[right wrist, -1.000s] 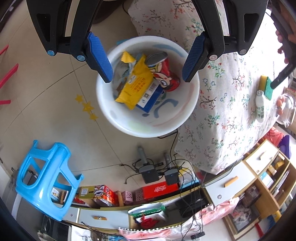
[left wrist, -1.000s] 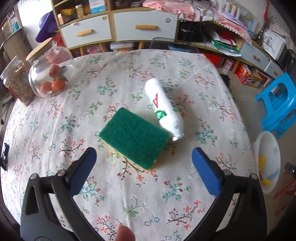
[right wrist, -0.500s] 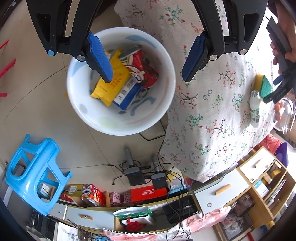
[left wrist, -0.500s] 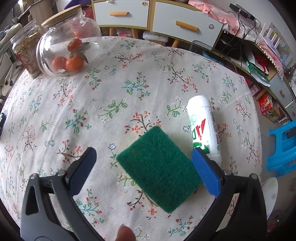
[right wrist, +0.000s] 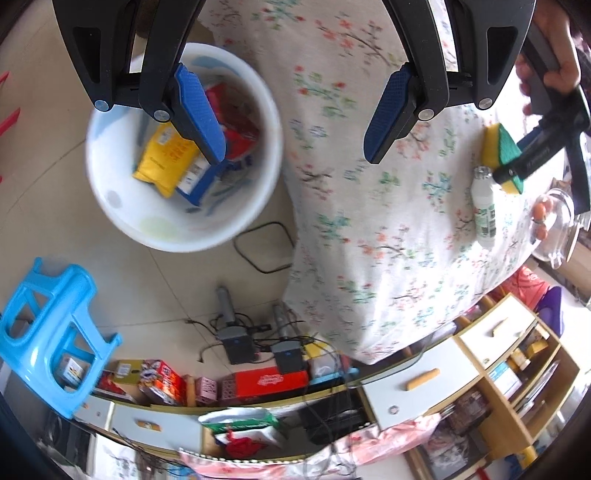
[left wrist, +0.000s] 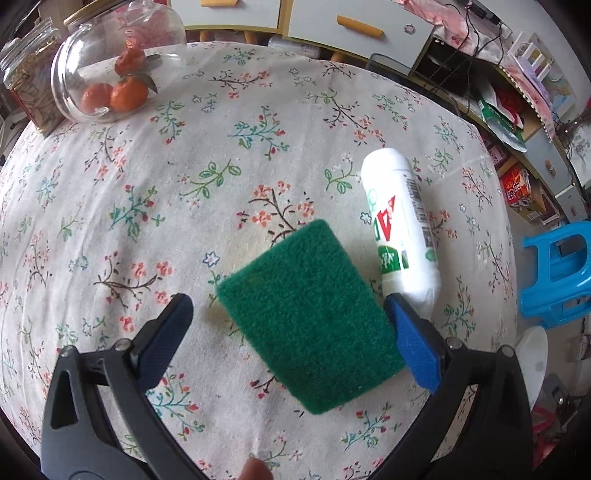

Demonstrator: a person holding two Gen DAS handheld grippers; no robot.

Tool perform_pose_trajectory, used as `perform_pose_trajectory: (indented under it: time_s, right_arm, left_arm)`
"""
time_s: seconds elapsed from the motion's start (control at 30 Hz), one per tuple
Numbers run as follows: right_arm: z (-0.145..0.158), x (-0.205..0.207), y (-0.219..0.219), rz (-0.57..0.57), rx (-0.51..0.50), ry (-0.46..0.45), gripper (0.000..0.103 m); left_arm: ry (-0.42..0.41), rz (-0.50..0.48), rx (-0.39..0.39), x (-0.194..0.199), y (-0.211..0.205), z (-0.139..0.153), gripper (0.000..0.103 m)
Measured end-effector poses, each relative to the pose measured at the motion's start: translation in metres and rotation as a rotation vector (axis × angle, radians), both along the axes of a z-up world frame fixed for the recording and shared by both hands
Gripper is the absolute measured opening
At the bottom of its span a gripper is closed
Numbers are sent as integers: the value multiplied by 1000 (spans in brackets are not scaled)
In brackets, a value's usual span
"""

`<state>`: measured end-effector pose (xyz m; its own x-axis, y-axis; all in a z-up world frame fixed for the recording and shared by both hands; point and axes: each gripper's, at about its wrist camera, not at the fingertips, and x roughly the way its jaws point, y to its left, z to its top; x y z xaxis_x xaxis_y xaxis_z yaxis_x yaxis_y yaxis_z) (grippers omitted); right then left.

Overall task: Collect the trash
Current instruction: 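Grasp the green-and-yellow sponge on the table with the left gripper, then grasp the white bottle with the right gripper while the left lifts the sponge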

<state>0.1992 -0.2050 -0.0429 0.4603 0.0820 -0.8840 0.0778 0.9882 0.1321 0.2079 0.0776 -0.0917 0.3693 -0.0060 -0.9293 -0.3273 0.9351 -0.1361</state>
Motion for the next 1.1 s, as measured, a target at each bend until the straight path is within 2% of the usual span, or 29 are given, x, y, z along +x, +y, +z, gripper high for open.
perform_pose_trajectory:
  time_s: [0.23, 0.3, 0.37, 0.47, 0.53, 0.6, 0.8, 0.87, 1.1]
  right_arm:
    - [-9, 17, 60, 87, 6, 2, 79]
    - [-12, 20, 73, 106, 8, 0, 79]
    - [-15, 23, 88, 124, 12, -3, 79]
    - [-21, 28, 108, 143, 25, 0, 79]
    - [-26, 31, 120, 155, 36, 7, 79]
    - [-30, 33, 129, 165, 42, 13, 79]
    - [-35, 37, 147, 186, 51, 11, 79]
    - [-37, 38, 151, 190, 66, 11, 79]
    - [-40, 44, 170, 247, 145, 0, 76]
  left_arm:
    - [-22, -107, -71, -29, 13, 12, 100]
    - [-26, -129, -124, -36, 20, 14, 92]
    - [-46, -146, -184, -42, 28, 19, 76]
    - [-64, -148, -238, -47, 42, 25, 60]
    - [-61, -136, -248, -49, 49, 29, 58]
    - [-58, -128, -219, -54, 56, 34, 58]
    - [-83, -100, -8, -60, 69, 48, 58]
    - [-74, -73, -20, -61, 79, 46, 58]
    - [-44, 29, -161, -75, 108, 37, 58]
